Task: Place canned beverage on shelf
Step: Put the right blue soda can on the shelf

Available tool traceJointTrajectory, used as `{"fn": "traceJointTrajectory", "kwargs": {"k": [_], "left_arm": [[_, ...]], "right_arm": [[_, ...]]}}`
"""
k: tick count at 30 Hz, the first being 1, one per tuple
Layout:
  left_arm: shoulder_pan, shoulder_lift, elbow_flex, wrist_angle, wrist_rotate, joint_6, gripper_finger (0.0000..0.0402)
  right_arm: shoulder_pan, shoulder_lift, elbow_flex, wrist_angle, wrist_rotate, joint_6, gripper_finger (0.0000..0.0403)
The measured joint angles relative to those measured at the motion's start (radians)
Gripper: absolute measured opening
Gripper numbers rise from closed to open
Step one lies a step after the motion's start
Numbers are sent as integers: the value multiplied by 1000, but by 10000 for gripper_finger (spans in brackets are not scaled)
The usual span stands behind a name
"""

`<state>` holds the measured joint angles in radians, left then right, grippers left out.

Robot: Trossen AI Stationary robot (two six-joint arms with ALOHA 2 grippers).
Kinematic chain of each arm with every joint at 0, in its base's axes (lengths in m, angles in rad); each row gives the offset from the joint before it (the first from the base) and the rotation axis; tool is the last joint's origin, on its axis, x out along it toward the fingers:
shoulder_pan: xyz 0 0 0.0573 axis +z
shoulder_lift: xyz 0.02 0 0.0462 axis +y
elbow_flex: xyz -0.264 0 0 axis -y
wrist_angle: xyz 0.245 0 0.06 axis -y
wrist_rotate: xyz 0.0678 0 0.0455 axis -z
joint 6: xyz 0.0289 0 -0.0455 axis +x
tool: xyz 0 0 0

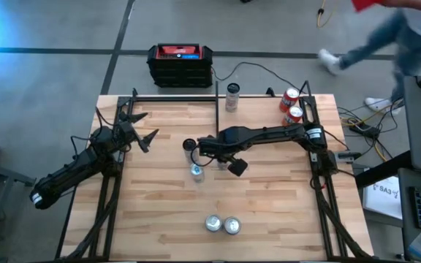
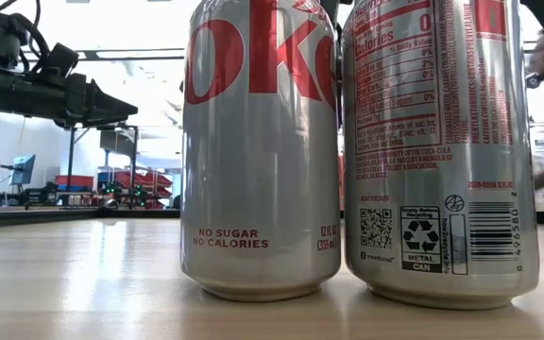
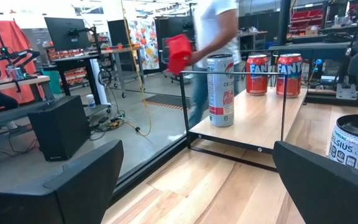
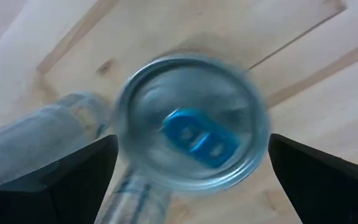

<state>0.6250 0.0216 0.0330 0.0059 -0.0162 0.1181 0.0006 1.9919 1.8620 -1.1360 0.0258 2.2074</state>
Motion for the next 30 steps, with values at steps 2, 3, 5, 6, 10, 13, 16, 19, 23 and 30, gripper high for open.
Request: {"fn": "traceJointTrajectory", "kwargs": {"k": [2,3,5,6,10,13,16,19,23,30], "left_arm": [[0,0,0,0,0,0,398],[0,0,0,0,0,0,398],[0,0,0,0,0,0,398],[0,0,0,0,0,0,398],[0,0,0,0,0,0,398],[0,0,0,0,0,0,398],[0,0,0,0,0,0,398],[0,0,0,0,0,0,398],[0,0,0,0,0,0,398],[0,0,0,0,0,0,398]], "right_arm": [[-1,0,7,-2,14,7,400],[-2,0,9,-10,25,12,400],[-7,0,9,-18,29,27,400],[-11,0,9,-17,30,34,400],[-16,3,4,-19,30,85,400],[-14,15,4,-34,27,135,400],[-19,23,-1,-40,26,157,400],[-23,27,-4,-37,29,161,400],[-31,28,-4,-38,27,184,400],[-32,28,-5,-38,55,184,398]]}}
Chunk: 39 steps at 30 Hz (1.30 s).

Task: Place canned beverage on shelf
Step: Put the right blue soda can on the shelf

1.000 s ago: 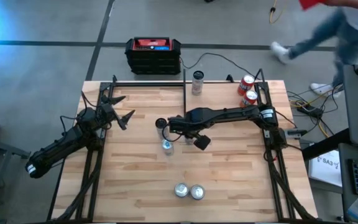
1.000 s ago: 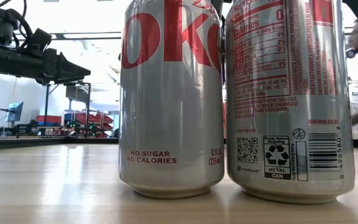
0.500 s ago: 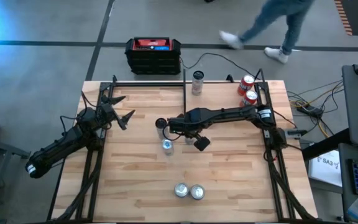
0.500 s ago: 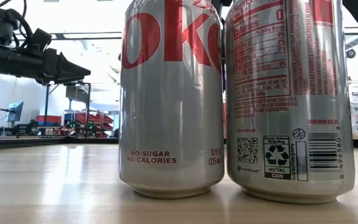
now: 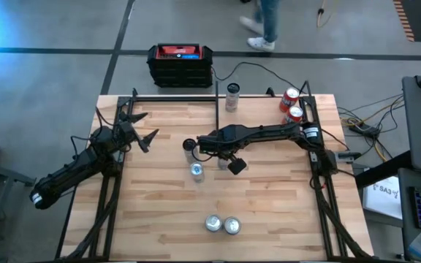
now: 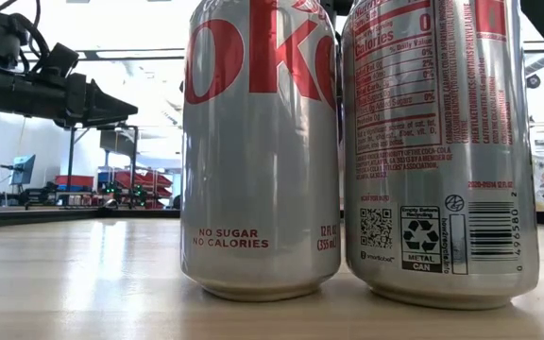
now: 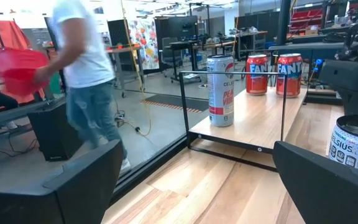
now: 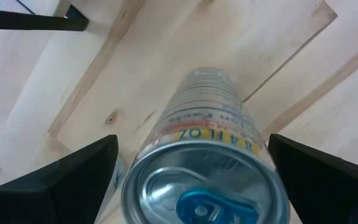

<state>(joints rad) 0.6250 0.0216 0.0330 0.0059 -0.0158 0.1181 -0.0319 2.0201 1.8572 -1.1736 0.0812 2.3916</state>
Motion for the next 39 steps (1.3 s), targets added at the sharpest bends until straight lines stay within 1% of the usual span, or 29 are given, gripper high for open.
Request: {"fn": "traceJointTrajectory", "kwargs": {"k": [2,5,12,14,16,22,32,39], "left_arm": [[0,0,0,0,0,0,398],[0,0,0,0,0,0,398],[0,0,0,0,0,0,398],[0,0,0,0,0,0,398],[0,0,0,0,0,0,398],[0,0,0,0,0,0,398],[0,0,0,0,0,0,398],[0,0,0,0,0,0,398]], "right_arm": [[0,0,0,0,5,7,388],[0,0,0,0,9,16,360],[0,0,-1,-1,9,5,270],[1,0,-1,-2,8,-22,242],[1,0,-1,-1,8,-63,226],[1,-1,-1,2,0,-208,226],[-2,-8,14,-22,-3,-551,229],[-2,-10,41,-63,-56,-748,229]]}}
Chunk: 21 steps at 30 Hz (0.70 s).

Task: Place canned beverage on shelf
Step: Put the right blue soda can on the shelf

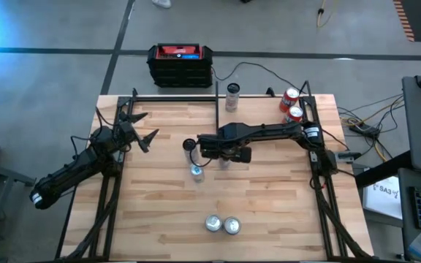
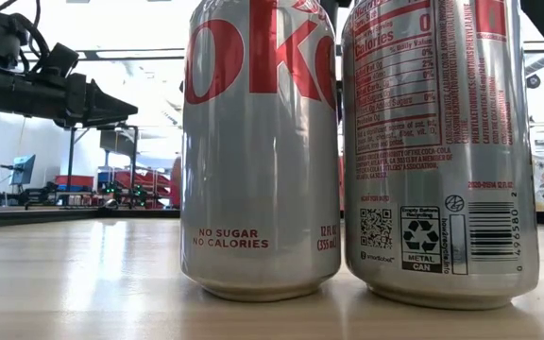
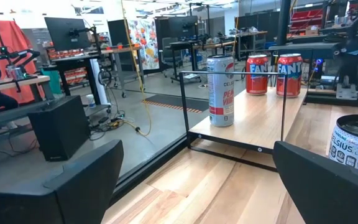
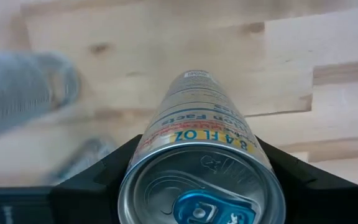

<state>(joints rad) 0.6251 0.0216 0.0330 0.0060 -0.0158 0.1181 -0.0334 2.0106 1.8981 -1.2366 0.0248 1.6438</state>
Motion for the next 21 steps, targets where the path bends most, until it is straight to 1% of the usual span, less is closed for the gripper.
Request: {"fn": "traceJointTrajectory", "kwargs": {"k": [3,7,13,21], "left_arm": [[0,0,0,0,0,0,398],[0,0,0,0,0,0,398],[0,0,0,0,0,0,398],[0,0,0,0,0,0,398]], "right_arm": [[0,0,11,0,-8,-95,232],[0,0,11,-1,-7,-173,233],[1,0,11,3,-7,-253,234],[3,0,11,53,-25,-362,235]]}}
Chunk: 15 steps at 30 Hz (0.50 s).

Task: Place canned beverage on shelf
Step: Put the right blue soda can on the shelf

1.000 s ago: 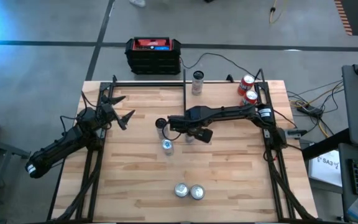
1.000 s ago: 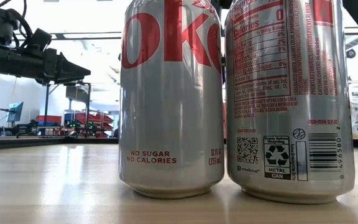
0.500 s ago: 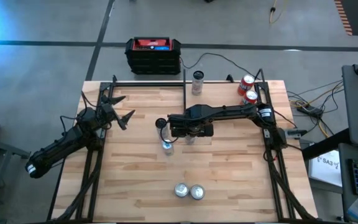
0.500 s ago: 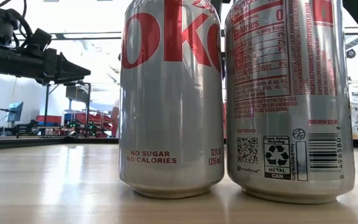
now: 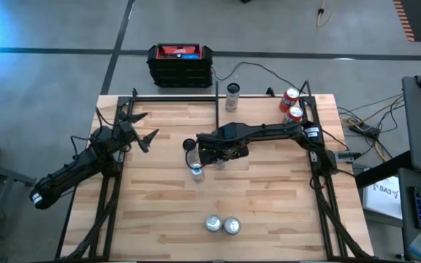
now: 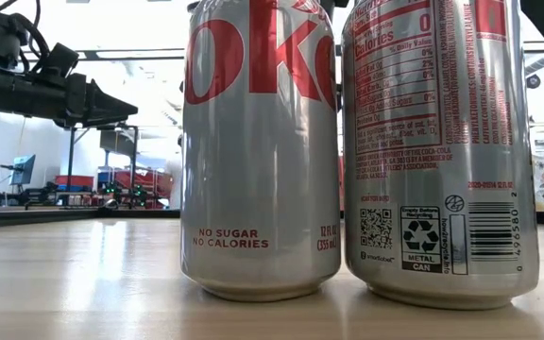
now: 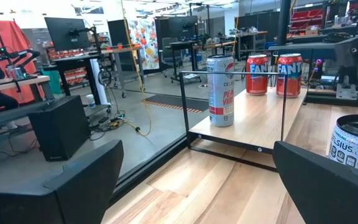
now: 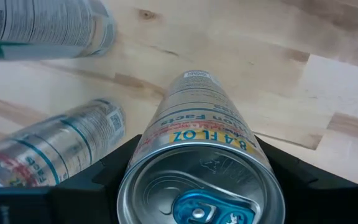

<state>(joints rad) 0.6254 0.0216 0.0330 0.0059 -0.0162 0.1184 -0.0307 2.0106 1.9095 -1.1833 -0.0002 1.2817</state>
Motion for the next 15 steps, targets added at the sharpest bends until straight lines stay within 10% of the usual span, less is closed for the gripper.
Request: {"fn": "traceJointTrajectory", "kwargs": {"k": [15], "left_arm": [[0,0,0,0,0,0,398]], "right_arm": [[0,1,-21,-1,-21,-131,235]]}}
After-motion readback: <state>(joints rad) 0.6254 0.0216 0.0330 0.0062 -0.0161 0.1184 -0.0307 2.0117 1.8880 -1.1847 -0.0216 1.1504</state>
